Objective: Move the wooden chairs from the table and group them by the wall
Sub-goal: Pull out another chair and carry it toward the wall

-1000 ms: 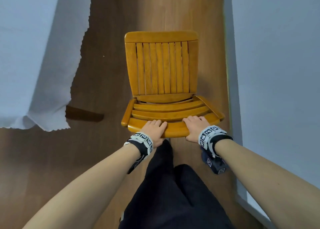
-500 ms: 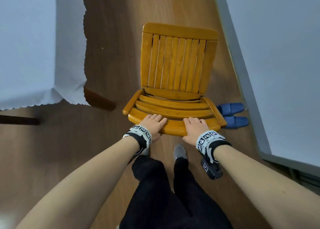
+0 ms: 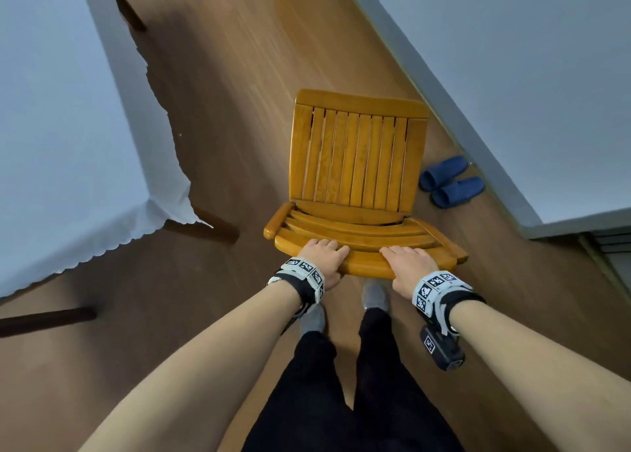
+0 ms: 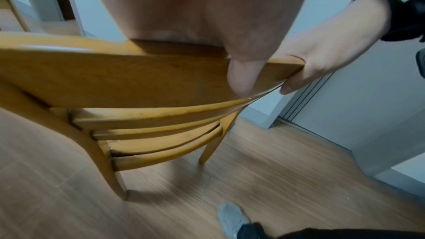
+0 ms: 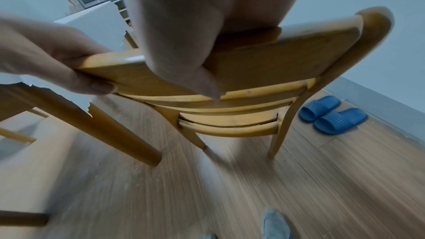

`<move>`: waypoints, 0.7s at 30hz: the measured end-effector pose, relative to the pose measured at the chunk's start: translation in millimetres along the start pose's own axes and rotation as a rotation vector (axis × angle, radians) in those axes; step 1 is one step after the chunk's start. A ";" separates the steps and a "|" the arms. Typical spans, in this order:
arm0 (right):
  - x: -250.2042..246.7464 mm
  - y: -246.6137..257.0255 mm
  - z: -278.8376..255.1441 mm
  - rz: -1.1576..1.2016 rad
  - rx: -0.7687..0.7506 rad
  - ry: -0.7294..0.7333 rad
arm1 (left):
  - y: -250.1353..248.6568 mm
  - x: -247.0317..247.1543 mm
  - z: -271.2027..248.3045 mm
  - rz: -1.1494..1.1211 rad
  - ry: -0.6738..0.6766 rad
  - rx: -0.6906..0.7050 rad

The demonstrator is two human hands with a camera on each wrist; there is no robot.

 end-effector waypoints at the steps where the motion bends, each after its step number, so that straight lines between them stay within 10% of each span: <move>1: -1.2 2.1 -3.5 0.005 0.012 -0.019 | 1.0 -2.1 -0.7 -0.009 -0.002 0.004; 21: -67.2 -10.6 8.9 0.104 0.095 -0.060 | 30.6 -77.3 27.4 0.067 0.142 -0.036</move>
Point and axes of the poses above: each hand's wrist, its own z-axis towards the middle knuckle, its own x-axis out of the palm, y = z × x, the point moved 5 cm from there along z, towards the middle knuckle, and after that the axes turned 9 degrees about -y, right-handed, at the moved point
